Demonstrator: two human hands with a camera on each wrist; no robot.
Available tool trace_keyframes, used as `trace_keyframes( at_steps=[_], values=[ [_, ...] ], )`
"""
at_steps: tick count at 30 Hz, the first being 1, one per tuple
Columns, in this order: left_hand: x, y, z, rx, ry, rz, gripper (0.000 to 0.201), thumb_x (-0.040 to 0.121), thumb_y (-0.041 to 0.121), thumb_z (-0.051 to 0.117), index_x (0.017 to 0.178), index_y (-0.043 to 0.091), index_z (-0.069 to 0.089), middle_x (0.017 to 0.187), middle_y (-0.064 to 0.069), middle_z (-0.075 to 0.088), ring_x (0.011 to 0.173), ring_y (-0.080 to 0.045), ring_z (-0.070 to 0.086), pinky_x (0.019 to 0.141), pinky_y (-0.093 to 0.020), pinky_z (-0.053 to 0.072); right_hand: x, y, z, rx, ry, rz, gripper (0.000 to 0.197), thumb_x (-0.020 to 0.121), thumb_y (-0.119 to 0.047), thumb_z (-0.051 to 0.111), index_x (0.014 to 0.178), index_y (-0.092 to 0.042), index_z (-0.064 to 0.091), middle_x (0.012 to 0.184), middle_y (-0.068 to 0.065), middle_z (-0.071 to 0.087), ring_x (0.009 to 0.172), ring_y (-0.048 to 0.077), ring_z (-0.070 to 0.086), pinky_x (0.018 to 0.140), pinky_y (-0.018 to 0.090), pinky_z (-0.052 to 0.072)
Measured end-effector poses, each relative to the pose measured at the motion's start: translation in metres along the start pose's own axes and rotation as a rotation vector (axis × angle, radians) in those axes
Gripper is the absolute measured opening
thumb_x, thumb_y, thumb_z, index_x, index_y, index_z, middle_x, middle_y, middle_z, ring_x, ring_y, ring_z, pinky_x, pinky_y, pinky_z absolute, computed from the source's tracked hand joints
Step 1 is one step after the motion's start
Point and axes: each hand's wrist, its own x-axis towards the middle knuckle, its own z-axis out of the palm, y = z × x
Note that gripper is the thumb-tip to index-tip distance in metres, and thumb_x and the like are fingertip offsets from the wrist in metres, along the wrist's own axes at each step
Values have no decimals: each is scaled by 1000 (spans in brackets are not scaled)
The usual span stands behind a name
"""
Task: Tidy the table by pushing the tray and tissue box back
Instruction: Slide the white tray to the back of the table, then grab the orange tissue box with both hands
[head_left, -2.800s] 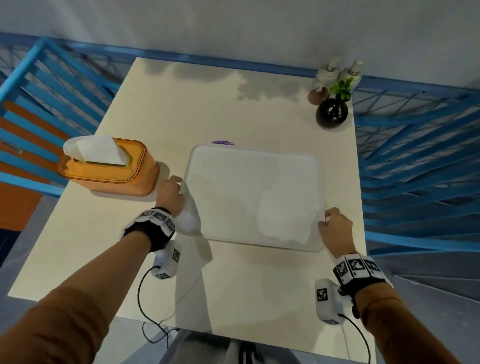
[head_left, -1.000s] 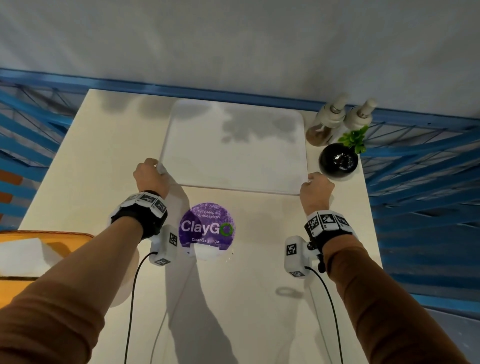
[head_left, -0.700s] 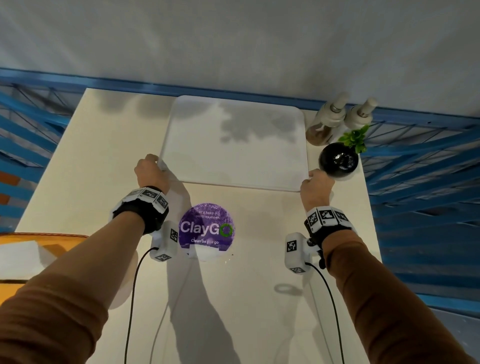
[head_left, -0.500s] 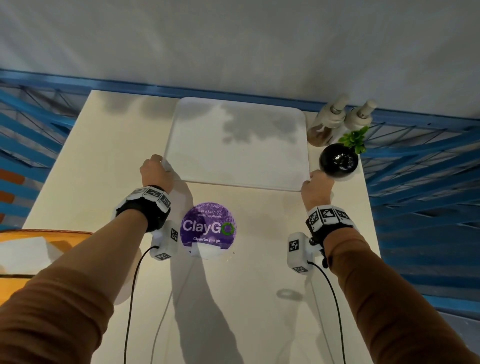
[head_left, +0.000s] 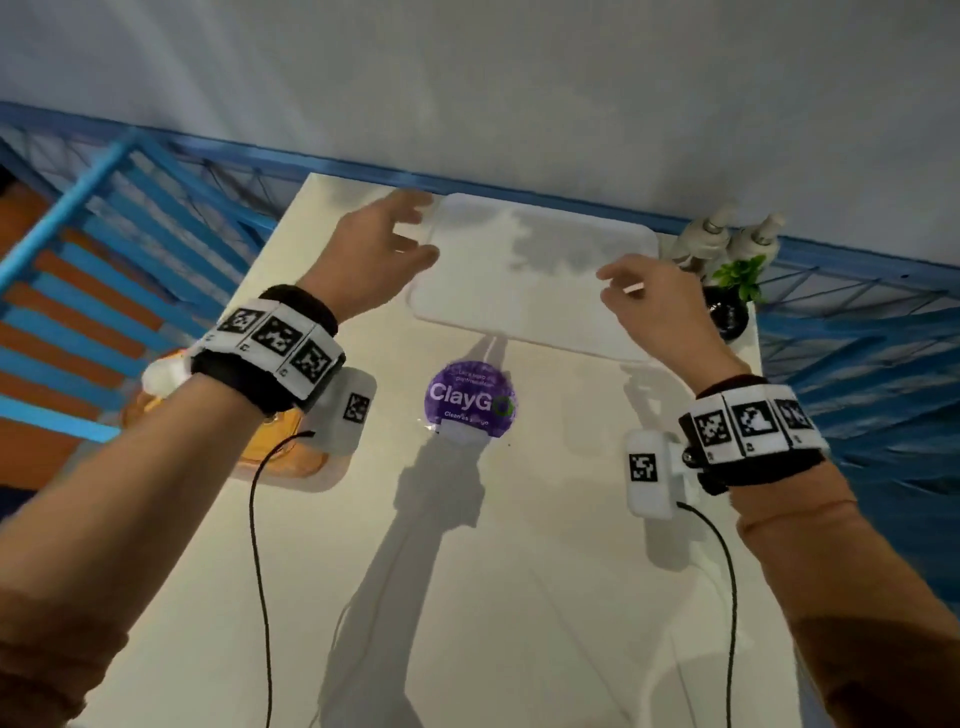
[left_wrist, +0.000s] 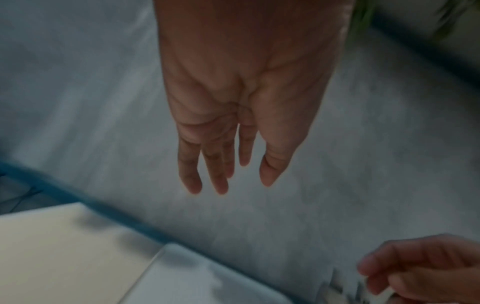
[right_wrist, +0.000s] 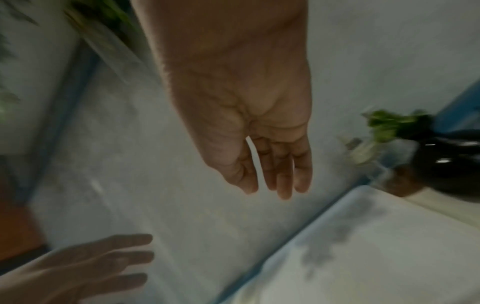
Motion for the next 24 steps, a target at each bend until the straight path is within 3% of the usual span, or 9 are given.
trace_keyframes(
  at_steps=[2,4,10,12,15,18,20,22,24],
  values=[
    [-25,2,-33,1,9,48,48,89,26,61,136,24,49,135,0,58,107,-16,65,87,-21,48,-12,-33,-1,37,-34,-118,24,89,-14,56,111,-13,67,108,7,68,84,16,60,78,22,46],
    [-47,-8,-64,5,46,56,44,89,27,61,132,27,52,129,5,60,101,-11,64,80,-14,46,-25,-66,5,90,-71,-209,22,90,-16,56,109,-16,67,103,1,67,83,12,61,75,9,46],
    [-92,-98,-141,-31,205,-38,38,88,25,62,126,22,58,119,4,65,94,-8,65,90,-26,49,-63,-137,61,207,-185,-227,21,89,-16,56,106,-19,69,94,-5,67,73,-5,58,62,-6,40],
    [-104,-143,-156,-48,260,-99,35,88,21,62,123,16,61,114,0,67,89,-6,64,89,-25,51,-72,-151,92,223,-224,-179,21,88,-16,57,106,-20,69,94,-2,69,74,5,62,67,3,45],
    [-122,-214,-164,-57,274,-231,30,89,16,60,118,9,64,115,-12,71,95,-16,63,85,-25,51,-83,-162,144,228,-253,-51,26,87,-17,56,110,-19,66,97,4,71,85,20,67,81,28,49],
    [-144,-275,-148,-97,176,-389,30,91,16,57,119,7,64,119,-14,68,101,-23,64,93,-38,51,-96,-163,195,307,-269,120,30,87,-20,55,117,-20,60,100,7,68,95,25,66,88,39,53],
    [-156,-301,-130,-298,126,-506,28,93,18,55,118,8,62,120,-17,66,98,-22,63,85,-39,53,-105,-160,219,357,-275,243,34,89,-27,55,122,-20,55,105,8,65,101,27,64,92,48,53],
    [-163,-314,-116,-520,109,-624,19,94,19,53,109,11,63,113,-17,64,95,-21,60,73,-31,51,-115,-159,239,399,-276,359,39,90,-33,53,127,-20,51,112,9,64,104,28,64,91,48,53],
    [-166,-319,-104,-673,74,-687,14,94,23,53,103,16,61,112,-16,63,102,-24,61,76,-30,51,-123,-163,255,451,-276,443,44,90,-39,51,129,-18,49,117,11,65,105,28,64,83,41,54]
  ],
)
